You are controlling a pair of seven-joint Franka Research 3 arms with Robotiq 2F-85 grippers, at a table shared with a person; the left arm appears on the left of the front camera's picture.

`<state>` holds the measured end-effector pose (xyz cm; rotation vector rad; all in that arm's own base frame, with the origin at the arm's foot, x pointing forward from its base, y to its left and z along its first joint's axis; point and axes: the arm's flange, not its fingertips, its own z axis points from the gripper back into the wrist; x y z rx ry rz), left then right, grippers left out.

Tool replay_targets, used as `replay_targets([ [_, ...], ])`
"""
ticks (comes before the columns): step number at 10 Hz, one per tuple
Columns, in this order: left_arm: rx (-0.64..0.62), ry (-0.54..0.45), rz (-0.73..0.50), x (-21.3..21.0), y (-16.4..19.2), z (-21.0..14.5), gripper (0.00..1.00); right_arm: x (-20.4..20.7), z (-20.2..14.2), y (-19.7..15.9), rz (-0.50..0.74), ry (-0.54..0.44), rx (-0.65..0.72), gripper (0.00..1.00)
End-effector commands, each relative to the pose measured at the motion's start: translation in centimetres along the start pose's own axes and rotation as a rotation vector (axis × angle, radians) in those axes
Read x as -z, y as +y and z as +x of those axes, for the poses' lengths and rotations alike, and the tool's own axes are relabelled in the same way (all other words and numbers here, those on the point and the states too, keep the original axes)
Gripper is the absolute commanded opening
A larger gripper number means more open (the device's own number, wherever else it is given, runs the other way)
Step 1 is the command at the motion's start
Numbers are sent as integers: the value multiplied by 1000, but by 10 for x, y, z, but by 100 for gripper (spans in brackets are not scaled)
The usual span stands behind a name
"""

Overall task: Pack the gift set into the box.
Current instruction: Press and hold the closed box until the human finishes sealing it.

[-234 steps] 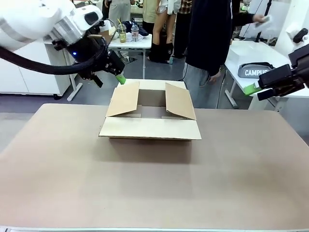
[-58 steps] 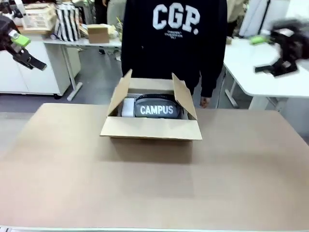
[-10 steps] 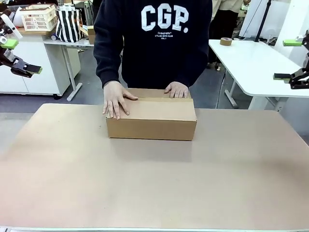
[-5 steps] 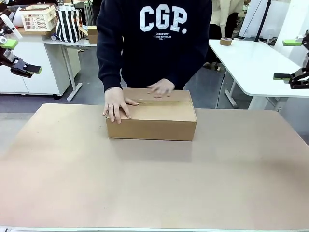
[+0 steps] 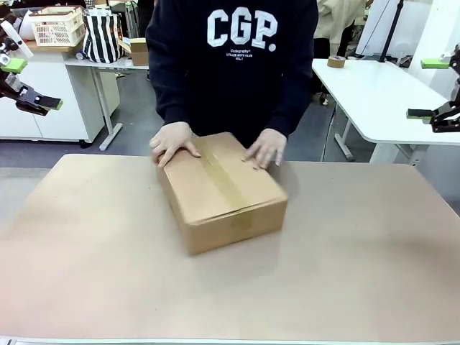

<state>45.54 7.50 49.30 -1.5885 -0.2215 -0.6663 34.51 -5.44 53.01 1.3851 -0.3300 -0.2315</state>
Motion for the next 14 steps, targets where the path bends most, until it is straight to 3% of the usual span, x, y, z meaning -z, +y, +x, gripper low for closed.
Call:
replay_targets([
  [1,17,14,2,-8,-3,-5,100,2,2,1,18,-5,-26,100],
  [14,17,14,2,-8,-3,-5,100,2,2,1,18,-5,-26,100],
])
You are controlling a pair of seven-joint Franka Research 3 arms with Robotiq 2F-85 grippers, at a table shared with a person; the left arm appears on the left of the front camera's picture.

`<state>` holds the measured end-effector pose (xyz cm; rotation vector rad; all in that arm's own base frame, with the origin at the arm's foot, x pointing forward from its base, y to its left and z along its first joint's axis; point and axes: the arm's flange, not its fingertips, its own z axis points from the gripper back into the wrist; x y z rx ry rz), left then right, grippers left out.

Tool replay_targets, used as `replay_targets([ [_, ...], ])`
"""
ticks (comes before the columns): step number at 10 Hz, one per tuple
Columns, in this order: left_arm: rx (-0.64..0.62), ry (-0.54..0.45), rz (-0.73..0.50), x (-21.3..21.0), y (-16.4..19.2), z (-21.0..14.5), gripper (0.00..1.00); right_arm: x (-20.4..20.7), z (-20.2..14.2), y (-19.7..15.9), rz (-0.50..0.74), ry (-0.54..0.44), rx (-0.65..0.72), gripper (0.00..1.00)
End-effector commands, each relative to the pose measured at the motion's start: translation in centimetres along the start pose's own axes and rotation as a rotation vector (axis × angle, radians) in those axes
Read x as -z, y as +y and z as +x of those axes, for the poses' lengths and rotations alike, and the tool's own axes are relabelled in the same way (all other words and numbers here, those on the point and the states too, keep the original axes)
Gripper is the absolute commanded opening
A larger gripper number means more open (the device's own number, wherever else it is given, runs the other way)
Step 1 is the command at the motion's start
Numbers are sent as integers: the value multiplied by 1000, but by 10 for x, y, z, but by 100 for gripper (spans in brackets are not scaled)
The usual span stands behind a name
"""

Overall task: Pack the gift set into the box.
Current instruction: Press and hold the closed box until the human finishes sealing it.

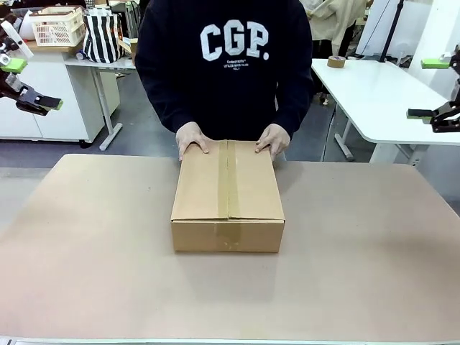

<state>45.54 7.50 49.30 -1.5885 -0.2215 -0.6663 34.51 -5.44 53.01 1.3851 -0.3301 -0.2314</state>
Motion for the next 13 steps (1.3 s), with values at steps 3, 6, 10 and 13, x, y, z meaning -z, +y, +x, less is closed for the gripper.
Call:
replay_targets([
  [3,17,14,2,-8,-3,-5,100,2,2,1,18,-5,-26,100],
  [6,274,249,159,36,10,27,100,57,15,8,39,50,-345,100],
  [10,680,338,576,118,39,67,100,190,-22,10,-51,286,-1023,100],
  [13,781,253,591,143,42,61,100,230,-45,-10,-415,467,-1085,100],
])
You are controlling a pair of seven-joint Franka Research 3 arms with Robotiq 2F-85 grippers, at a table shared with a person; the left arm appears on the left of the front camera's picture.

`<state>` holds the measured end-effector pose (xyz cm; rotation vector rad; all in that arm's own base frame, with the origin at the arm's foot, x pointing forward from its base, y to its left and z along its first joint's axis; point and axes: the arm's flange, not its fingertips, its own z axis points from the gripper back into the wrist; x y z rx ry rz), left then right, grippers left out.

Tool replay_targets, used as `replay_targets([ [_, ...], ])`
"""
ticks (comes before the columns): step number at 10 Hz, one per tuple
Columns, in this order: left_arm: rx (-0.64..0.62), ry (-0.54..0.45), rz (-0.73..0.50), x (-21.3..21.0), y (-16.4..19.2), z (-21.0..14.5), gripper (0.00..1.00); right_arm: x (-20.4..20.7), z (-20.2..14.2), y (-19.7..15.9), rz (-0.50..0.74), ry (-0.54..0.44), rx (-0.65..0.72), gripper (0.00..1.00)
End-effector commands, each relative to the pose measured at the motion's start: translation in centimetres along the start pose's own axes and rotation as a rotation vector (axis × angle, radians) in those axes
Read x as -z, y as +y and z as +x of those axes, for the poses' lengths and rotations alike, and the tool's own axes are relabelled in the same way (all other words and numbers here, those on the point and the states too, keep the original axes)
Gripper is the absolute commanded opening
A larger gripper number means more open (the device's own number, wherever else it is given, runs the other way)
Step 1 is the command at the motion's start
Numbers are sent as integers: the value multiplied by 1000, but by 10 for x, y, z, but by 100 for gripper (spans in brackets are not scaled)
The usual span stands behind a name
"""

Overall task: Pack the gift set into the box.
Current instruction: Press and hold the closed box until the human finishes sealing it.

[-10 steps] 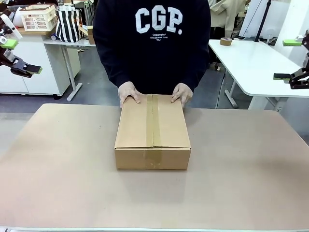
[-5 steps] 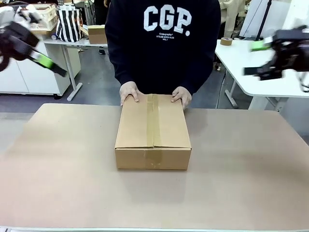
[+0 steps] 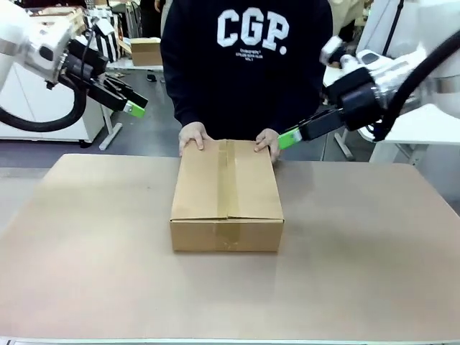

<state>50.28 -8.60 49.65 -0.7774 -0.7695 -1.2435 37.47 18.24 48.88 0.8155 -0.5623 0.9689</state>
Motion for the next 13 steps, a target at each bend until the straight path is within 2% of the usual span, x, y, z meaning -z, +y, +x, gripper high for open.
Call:
replay_targets([
  [1,-11,25,-26,-9,9,5,100,-13,3,2,85,-90,51,100],
  [2,-11,25,-26,-9,9,5,100,-13,3,2,85,-90,51,100],
  [3,-11,25,-26,-9,9,5,100,2,0,0,-2,3,-2,100],
  [4,-1,6,-2,-2,1,-1,100,18,12,4,133,60,-328,100],
  [5,66,-7,-68,26,4,0,100,38,19,-9,96,100,-552,100],
  [6,152,-15,-84,51,10,-6,100,52,15,-28,165,35,-734,100],
  [7,199,41,-101,67,20,-17,100,62,8,-44,174,-2,-792,100],
  [8,230,47,-163,80,25,-28,100,74,-3,-57,143,15,-806,100],
  [9,267,24,-229,94,24,-33,100,83,-12,-66,118,-17,-809,100],
  [10,316,10,-282,112,21,-37,100,90,-21,-76,122,-36,-689,100],
  [11,339,10,-270,130,15,-40,100,74,-4,-52,123,86,-771,100],
  [12,302,197,-258,135,10,-33,100,74,-4,-52,123,86,-771,100],
  [13,290,22,-255,125,17,-45,100,84,-22,-73,127,48,-745,100],
])
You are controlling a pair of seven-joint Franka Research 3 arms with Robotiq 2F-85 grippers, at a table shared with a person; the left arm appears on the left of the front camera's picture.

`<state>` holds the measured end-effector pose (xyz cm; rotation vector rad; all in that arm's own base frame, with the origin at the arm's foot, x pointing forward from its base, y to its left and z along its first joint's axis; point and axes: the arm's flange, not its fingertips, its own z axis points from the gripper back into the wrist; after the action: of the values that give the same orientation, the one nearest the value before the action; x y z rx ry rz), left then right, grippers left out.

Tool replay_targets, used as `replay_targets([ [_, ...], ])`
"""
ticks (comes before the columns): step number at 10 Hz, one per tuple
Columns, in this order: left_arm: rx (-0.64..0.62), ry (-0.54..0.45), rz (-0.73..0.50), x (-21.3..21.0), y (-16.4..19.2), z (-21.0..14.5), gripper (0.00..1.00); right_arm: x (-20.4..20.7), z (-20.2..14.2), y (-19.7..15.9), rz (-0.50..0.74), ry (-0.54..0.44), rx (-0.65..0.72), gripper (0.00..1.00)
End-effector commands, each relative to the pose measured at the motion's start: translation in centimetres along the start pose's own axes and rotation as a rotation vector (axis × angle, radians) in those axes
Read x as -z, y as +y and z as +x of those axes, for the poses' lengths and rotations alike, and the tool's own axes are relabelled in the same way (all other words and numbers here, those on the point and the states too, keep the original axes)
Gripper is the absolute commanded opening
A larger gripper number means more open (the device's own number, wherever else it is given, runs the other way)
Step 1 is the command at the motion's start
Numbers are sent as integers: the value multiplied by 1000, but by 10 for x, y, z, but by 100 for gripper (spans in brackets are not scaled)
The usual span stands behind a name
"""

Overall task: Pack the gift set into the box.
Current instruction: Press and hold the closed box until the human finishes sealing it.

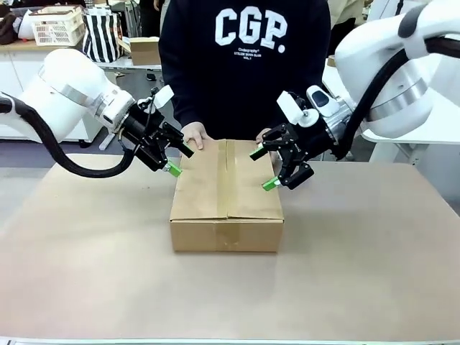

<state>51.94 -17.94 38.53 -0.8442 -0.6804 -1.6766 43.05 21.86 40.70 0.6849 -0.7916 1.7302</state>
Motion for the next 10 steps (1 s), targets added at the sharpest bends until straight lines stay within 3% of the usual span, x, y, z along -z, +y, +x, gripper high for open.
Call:
replay_targets([
  [1,-1,-5,3,-2,0,-2,100,-4,-3,-2,-102,35,59,100],
  [2,-17,45,125,9,-2,5,100,-1,-19,-15,-179,-44,140,100],
  [3,-45,-42,267,26,1,10,100,0,-28,-17,-193,-94,169,100],
  [4,-94,-81,253,36,-9,13,100,1,-35,-19,-199,-85,186,100],
  [10,-95,-20,202,59,-28,4,100,33,-69,-36,-135,-84,156,100],
])
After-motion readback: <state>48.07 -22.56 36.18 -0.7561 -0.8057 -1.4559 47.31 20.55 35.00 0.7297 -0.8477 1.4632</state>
